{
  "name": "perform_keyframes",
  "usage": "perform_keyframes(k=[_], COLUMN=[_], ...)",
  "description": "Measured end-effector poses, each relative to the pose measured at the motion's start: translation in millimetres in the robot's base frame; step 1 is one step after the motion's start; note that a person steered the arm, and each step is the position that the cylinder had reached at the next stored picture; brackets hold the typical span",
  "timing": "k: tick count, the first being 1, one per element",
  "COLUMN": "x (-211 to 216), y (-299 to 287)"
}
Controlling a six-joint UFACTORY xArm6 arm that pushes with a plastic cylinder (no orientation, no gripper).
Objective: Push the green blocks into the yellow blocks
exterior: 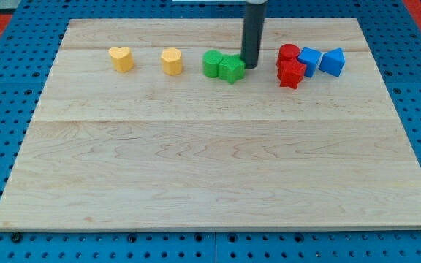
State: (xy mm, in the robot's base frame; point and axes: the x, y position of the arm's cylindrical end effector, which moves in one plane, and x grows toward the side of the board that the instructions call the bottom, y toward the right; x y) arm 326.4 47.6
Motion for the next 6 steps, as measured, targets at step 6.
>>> perform_keyframes(k=[6], x=[39.9], y=[-170.6])
